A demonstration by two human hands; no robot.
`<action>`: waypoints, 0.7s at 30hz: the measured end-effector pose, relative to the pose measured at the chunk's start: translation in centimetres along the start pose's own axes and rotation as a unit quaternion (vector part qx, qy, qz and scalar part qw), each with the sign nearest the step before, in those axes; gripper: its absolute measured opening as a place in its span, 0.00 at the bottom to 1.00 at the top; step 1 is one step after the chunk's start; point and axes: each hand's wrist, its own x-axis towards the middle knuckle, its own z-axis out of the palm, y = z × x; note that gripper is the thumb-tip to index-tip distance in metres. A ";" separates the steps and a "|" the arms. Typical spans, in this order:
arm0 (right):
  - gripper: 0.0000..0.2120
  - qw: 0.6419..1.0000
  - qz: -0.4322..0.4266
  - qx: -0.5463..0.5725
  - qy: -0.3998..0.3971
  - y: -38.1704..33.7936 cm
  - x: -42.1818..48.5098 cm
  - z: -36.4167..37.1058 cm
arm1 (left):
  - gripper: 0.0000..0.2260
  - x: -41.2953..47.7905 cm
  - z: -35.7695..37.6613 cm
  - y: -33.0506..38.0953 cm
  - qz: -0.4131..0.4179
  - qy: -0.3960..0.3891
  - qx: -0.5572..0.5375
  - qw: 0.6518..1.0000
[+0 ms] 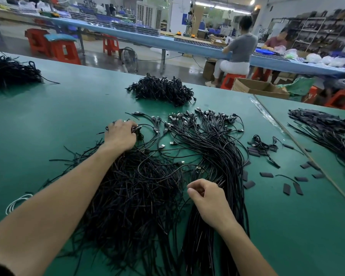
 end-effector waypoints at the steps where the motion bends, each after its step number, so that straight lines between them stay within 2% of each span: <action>1: 0.07 0.999 -0.010 -0.042 0.005 -0.2 0.3 0.1 | 0.21 -0.3 0.1 0.2 -0.005 0.023 0.019 1.000; 3: 0.18 0.989 -0.055 -0.136 0.004 -0.7 1.1 0.3 | 0.20 -1.5 0.4 1.0 0.013 0.082 0.035 0.996; 6: 0.27 0.960 -0.121 -0.251 -0.018 -2.2 2.4 1.3 | 0.18 -3.9 1.3 2.3 0.122 0.159 0.031 0.979; 8: 0.25 0.939 -0.144 -0.310 -0.029 -3.0 3.0 2.3 | 0.19 -5.5 1.5 3.0 0.208 0.115 -0.010 0.971; 10: 0.19 0.922 -0.162 -0.351 -0.025 -3.4 3.1 3.0 | 0.19 -6.6 1.6 3.3 0.270 0.007 -0.048 0.962; 12: 0.12 0.913 -0.181 -0.365 -0.005 -3.7 3.0 3.0 | 0.17 -7.6 1.6 3.3 0.302 -0.066 -0.062 0.949; 14: 0.09 0.933 -0.202 -0.296 0.032 -3.7 2.8 2.5 | 0.15 -8.3 1.7 3.1 0.298 -0.106 -0.115 0.942; 17: 0.06 0.980 -0.181 -0.042 0.076 -4.2 2.1 0.5 | 0.28 -9.6 1.2 2.4 0.272 -0.122 -0.219 0.929; 18: 0.06 0.980 -0.172 0.033 0.095 -4.2 1.8 -0.2 | 0.29 -9.9 0.9 2.2 0.270 -0.108 -0.252 0.923; 21: 0.11 0.956 -0.164 0.136 0.202 -3.9 1.1 -2.3 | 0.20 -10.4 0.1 2.3 0.280 -0.011 -0.338 0.898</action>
